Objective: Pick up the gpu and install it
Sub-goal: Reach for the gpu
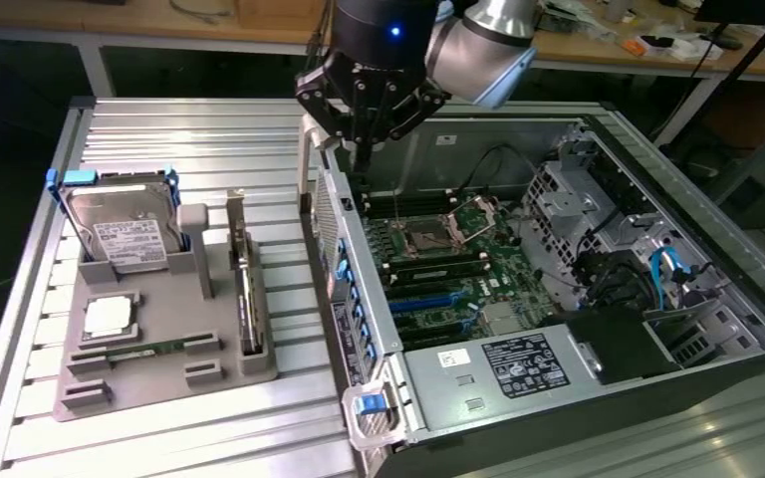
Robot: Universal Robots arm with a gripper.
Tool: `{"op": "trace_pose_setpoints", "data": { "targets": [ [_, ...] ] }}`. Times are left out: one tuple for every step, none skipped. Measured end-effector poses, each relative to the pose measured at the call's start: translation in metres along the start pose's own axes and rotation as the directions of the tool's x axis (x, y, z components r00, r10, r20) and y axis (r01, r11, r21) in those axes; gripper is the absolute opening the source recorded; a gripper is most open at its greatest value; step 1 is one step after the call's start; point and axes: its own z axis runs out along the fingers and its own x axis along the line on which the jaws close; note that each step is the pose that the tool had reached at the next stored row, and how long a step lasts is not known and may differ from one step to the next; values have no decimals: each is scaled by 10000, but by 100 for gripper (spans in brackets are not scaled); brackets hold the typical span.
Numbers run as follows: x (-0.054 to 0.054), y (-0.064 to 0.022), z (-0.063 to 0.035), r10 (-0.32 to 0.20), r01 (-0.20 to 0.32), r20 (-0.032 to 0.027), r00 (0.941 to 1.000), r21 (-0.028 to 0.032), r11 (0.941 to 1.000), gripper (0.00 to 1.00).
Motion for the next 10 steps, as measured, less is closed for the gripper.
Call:
{"op": "trace_pose_setpoints", "data": {
  "targets": [
    [27,-2,-1,-1,1,0,10000,0,10000,11],
    [56,-4,-1,1,-1,0,10000,0,10000,11],
    [82,-6,-3,1,-1,-1,10000,1,10000,11],
    [106,-8,-3,1,-1,-1,10000,1,10000,11],
    [130,-10,-4,1,-1,0,10000,0,10000,11],
    [152,-11,-4,0,0,0,10000,0,10000,11],
    [174,-13,-5,0,0,0,10000,0,10000,11],
    [196,-15,-6,-1,1,0,10000,0,10000,11],
    [218,-17,-6,0,0,0,10000,-1,10000,11],
    [242,-18,-7,0,0,0,10000,0,10000,11]
  ]
}}
